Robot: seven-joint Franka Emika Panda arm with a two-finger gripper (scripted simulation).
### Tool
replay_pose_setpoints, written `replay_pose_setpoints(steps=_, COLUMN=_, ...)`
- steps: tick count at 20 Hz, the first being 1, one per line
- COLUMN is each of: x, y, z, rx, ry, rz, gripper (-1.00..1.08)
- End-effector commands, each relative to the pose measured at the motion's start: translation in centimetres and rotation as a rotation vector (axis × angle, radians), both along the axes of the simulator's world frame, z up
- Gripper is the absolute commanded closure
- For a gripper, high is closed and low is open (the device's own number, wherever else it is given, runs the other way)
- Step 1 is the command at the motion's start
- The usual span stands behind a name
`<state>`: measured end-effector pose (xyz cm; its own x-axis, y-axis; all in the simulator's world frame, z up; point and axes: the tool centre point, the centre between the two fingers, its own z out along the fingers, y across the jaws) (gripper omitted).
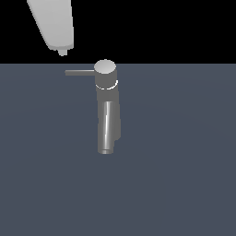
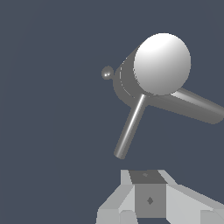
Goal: Turn on the faucet by rotating a designated handle.
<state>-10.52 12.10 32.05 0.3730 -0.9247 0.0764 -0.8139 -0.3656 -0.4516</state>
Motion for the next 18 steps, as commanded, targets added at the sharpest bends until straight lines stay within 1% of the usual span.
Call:
replay_pose_setpoints(steps=1, x=1.1, y=0.2, z=-0.5, rx=0.019, ry=-0.017, rz=-0.055, gripper=1.08)
replay_pose_setpoints(steps=10, x=4.3, y=0.2, z=-1.8, rx=0.068, ry=-0.064, rz=-0.214, gripper=1.08)
replay_pose_setpoints(steps=18, x=6.2, y=-0.1, z=-2.5, rx=0.093, ry=-0.091, rz=-0.309, gripper=1.08)
